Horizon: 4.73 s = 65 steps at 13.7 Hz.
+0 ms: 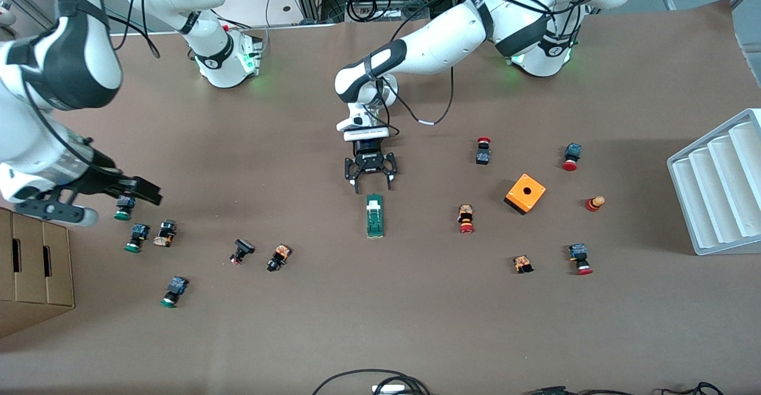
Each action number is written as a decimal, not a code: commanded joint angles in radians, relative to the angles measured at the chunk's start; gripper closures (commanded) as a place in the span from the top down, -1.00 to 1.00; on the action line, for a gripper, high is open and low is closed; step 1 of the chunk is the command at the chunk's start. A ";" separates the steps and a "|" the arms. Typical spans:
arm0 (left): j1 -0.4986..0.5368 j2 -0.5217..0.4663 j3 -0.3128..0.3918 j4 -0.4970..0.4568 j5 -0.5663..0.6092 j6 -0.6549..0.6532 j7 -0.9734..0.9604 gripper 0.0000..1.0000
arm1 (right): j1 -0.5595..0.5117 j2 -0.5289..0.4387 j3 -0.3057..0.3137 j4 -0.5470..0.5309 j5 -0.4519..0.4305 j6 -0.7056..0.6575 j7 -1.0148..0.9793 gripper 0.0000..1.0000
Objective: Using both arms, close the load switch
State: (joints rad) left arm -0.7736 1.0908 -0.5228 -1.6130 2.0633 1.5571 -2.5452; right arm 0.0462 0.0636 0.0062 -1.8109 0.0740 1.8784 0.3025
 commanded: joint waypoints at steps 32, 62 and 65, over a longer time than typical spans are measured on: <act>0.002 0.087 0.030 0.102 0.060 0.023 0.002 0.73 | 0.626 0.528 -0.005 0.205 0.044 0.567 1.405 1.00; 0.000 0.103 0.030 0.116 0.060 0.023 -0.017 -0.10 | 0.705 0.596 -0.008 0.070 0.047 0.737 1.603 0.19; -0.001 0.103 0.030 0.116 0.060 0.023 -0.017 -0.10 | 0.708 0.602 -0.008 0.073 0.047 0.745 1.606 0.14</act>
State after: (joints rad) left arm -0.7698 1.1592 -0.4890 -1.5282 2.1105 1.5748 -2.5477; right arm 0.7434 0.6567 0.0068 -1.7446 0.1149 2.6002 1.8928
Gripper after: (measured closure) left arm 0.502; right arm 0.423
